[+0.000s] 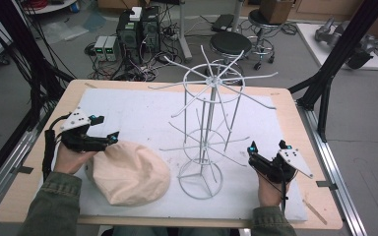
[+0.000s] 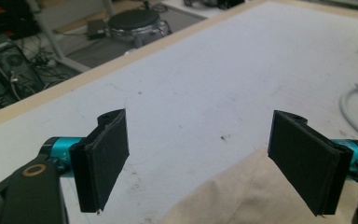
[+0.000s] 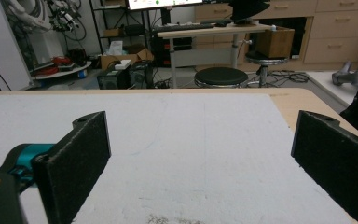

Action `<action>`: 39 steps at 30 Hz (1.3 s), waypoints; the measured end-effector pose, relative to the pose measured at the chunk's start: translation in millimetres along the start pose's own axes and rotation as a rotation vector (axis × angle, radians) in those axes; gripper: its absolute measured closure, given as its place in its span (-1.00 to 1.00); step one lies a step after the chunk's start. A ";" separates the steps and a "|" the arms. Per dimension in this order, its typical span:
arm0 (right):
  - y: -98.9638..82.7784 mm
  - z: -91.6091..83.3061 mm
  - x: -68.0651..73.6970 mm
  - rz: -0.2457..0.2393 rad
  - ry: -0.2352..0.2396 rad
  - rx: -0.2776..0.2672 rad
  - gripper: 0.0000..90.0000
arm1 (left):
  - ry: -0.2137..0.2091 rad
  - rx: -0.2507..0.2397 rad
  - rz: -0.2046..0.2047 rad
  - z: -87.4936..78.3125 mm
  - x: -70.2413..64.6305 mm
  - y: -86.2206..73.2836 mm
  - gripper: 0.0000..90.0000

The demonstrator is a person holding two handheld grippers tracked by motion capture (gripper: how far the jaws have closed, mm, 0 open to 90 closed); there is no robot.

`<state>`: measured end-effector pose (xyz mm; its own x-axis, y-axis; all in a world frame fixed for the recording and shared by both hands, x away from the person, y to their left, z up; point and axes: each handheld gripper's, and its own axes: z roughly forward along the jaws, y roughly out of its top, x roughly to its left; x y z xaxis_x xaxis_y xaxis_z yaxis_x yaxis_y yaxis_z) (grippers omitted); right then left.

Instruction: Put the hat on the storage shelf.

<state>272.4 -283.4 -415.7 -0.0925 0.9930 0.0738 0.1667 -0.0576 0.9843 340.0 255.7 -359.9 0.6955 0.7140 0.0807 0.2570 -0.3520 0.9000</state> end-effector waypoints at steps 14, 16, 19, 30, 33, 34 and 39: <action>0.3 -0.6 0.3 -0.001 0.010 -0.005 -0.92 | -0.146 0.118 0.148 27.7 -20.7 27.9 -0.54; 0.4 -0.7 0.5 0.001 0.011 -0.005 -0.92 | -0.167 0.143 0.156 32.8 -23.9 28.6 -0.54; 0.2 -0.3 0.1 -0.001 0.009 -0.005 -0.92 | -0.193 0.205 0.196 39.9 -25.9 28.6 -0.54; 0.3 -0.8 0.5 0.001 0.015 -0.006 -0.92 | -0.304 0.273 0.211 52.8 -29.9 21.7 -0.57; 0.5 -1.5 1.1 0.006 0.019 -0.010 -0.92 | -0.307 0.321 0.227 58.9 -30.2 17.5 -0.57; 0.6 -1.5 1.2 0.005 0.018 -0.010 -0.92 | -0.307 0.321 0.227 58.9 -30.2 17.5 -0.57; 0.5 -1.3 1.0 0.007 0.016 -0.010 -0.92 | -0.325 0.354 0.247 65.7 -31.5 16.5 -0.57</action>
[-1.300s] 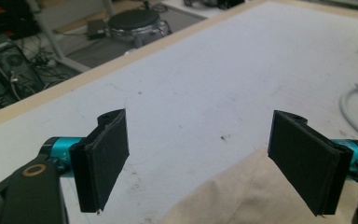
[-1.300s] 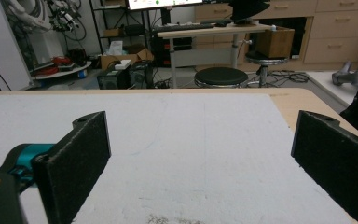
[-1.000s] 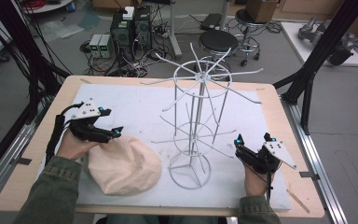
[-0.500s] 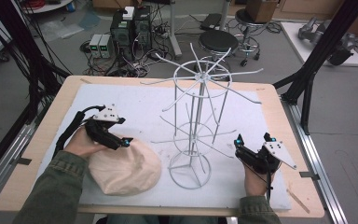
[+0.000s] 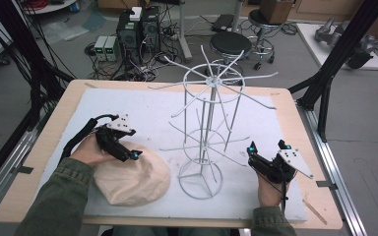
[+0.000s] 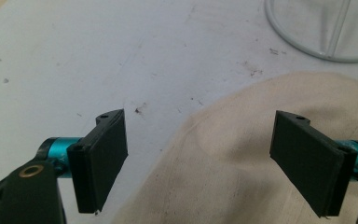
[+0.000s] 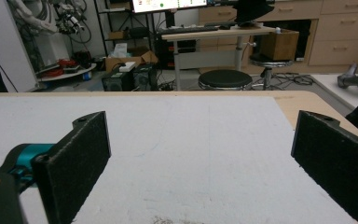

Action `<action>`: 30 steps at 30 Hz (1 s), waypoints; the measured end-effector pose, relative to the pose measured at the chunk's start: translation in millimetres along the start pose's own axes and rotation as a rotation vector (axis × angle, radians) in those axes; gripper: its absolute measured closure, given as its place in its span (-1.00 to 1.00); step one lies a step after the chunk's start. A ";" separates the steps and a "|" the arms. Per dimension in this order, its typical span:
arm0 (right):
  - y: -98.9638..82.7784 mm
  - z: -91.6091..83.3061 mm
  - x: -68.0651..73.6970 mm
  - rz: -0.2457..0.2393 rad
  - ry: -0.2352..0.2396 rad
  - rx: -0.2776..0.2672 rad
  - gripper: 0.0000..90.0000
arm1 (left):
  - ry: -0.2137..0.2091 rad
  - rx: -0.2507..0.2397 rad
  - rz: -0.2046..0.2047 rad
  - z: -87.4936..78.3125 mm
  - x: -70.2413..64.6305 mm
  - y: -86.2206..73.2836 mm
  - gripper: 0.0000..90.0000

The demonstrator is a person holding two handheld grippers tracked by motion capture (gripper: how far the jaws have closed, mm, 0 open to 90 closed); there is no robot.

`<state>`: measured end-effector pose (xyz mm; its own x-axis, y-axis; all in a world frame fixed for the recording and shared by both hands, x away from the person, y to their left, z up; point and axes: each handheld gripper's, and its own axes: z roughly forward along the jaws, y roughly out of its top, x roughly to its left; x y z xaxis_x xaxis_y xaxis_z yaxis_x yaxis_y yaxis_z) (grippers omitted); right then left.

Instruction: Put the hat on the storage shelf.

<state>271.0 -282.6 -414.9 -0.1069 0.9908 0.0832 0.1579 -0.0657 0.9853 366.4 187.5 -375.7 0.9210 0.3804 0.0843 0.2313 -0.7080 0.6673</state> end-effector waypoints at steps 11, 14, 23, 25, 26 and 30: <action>0.0 -0.1 0.5 0.003 0.011 -0.003 -0.92 | -0.068 0.143 0.063 21.1 -4.7 2.0 -0.58; 0.4 -1.3 2.6 -0.019 0.020 -0.014 -0.92 | -0.073 0.210 0.077 29.8 -5.4 -1.0 -0.60; 0.6 -1.7 2.6 -0.016 0.016 -0.014 -0.92 | -0.102 0.270 0.070 43.4 -2.6 -3.9 -0.60; 0.7 -1.9 2.5 -0.018 0.014 -0.017 -0.92 | -0.116 0.294 0.063 46.9 -2.2 -4.6 -0.57; 0.7 -1.9 2.5 -0.018 0.014 -0.017 -0.92 | -0.122 0.308 0.063 48.8 -2.5 -5.1 -0.57; 0.6 -1.9 2.5 -0.016 0.014 -0.017 -0.92 | -0.109 0.321 0.087 51.4 -5.9 -4.9 -0.49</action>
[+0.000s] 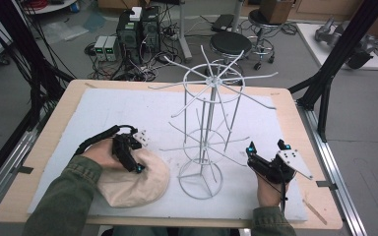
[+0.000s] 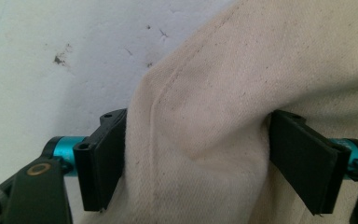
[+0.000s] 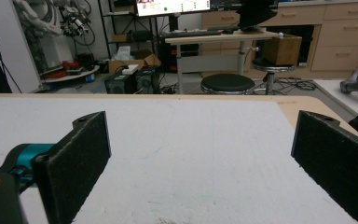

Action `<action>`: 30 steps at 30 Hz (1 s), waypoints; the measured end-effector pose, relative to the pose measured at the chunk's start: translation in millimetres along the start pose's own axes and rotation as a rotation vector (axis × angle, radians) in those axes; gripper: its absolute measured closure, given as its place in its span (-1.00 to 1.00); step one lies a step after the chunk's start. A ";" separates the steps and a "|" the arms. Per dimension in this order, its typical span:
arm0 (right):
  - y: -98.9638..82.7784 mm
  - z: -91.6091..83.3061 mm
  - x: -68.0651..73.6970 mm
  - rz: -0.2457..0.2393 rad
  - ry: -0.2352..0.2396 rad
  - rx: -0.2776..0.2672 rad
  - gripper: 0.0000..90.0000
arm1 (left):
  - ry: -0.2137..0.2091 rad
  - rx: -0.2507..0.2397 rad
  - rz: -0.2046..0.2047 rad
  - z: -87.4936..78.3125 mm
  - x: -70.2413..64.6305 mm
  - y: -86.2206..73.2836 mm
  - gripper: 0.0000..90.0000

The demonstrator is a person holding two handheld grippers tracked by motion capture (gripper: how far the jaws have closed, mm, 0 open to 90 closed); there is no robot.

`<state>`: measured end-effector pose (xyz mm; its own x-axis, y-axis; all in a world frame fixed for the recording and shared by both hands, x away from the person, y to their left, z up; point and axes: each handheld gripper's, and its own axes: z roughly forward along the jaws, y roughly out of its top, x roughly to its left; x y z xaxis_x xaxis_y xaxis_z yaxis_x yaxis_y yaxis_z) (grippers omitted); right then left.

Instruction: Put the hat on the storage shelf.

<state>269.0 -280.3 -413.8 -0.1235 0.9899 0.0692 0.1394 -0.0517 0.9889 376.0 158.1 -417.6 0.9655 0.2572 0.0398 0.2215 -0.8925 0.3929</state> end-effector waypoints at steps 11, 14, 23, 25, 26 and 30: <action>0.5 -1.1 -1.6 0.015 -0.002 -0.004 -0.92 | 0.022 0.003 0.041 -6.3 -5.0 0.3 0.13; 0.2 -0.3 -1.6 0.010 -0.002 -0.001 -0.92 | 0.035 -0.004 0.059 -8.0 -4.2 -0.9 0.45; 0.3 -0.3 -1.9 0.012 -0.002 -0.003 -0.92 | 0.075 -0.021 0.086 -10.6 -9.7 -2.9 0.74; 0.3 -0.2 -2.1 0.013 -0.001 -0.004 -0.92 | 0.101 -0.016 0.097 -11.9 -11.1 -2.8 0.76; 0.3 -0.2 -2.1 0.013 -0.001 -0.004 -0.92 | 0.101 -0.016 0.097 -11.9 -11.1 -2.8 0.76; 0.4 -0.2 -2.0 0.016 0.000 -0.006 -0.92 | 0.103 -0.022 0.087 -17.7 -10.7 -6.2 0.76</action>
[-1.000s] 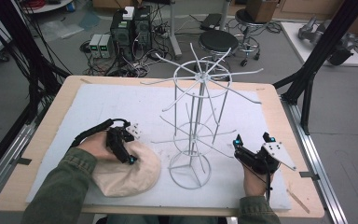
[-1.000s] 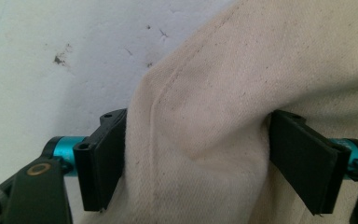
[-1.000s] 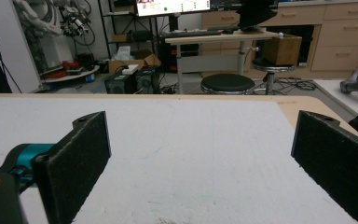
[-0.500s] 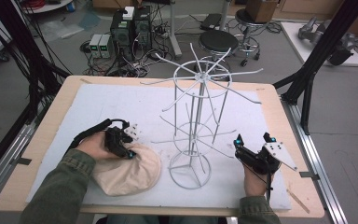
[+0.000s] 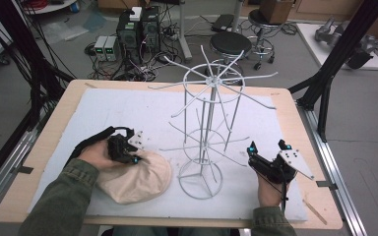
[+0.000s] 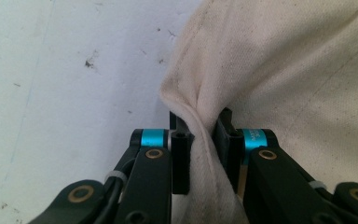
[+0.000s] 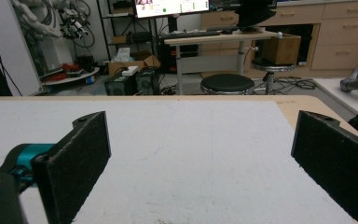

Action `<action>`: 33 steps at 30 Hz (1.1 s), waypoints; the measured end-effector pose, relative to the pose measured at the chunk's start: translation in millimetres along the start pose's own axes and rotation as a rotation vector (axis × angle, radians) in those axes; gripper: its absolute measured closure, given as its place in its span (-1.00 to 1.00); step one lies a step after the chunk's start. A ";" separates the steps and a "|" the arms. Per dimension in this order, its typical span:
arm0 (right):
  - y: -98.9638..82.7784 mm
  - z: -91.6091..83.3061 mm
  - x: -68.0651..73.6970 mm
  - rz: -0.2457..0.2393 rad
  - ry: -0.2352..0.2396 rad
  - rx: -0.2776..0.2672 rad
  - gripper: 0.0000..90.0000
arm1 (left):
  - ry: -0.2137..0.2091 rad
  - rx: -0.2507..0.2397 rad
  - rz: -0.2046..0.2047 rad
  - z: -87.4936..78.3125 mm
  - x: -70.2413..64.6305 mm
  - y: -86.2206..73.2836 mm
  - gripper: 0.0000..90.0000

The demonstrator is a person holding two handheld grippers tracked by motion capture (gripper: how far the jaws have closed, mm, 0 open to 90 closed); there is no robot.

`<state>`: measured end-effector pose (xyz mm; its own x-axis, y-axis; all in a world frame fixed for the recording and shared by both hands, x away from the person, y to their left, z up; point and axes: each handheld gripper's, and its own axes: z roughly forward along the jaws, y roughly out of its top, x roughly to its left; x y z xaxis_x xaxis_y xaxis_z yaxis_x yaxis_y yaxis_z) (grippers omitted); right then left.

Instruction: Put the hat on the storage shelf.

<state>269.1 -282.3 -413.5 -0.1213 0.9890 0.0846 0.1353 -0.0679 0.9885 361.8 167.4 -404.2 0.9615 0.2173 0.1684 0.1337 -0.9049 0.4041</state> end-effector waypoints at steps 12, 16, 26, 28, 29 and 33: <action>0.0 -0.4 0.2 0.004 -0.002 0.002 -0.92 | 0.067 -0.174 -0.080 -43.5 5.3 -11.7 0.75; 0.1 -1.1 0.2 0.009 -0.003 0.004 -0.92 | 0.099 -0.267 -0.112 -60.0 7.2 -16.9 0.75; 0.0 -0.7 0.3 0.009 -0.003 0.002 -0.92 | 0.142 -0.430 -0.155 -91.7 9.4 -31.1 0.75; 0.0 -0.6 0.4 0.008 -0.003 0.003 -0.92 | 0.154 -0.451 -0.165 -95.9 9.3 -33.8 0.74; 0.0 -0.5 0.3 0.007 -0.002 0.001 -0.92 | 0.160 -0.458 -0.167 -98.0 9.6 -35.2 0.74; -0.1 -0.4 0.3 0.009 -0.002 0.004 -0.92 | 0.178 -0.496 -0.172 -106.3 9.0 -39.6 0.75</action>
<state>268.7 -282.1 -413.5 -0.1178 0.9887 0.0927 0.1402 -0.0758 0.9872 339.6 244.1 -323.1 0.8748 0.4437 0.1945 0.1147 -0.5797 0.8067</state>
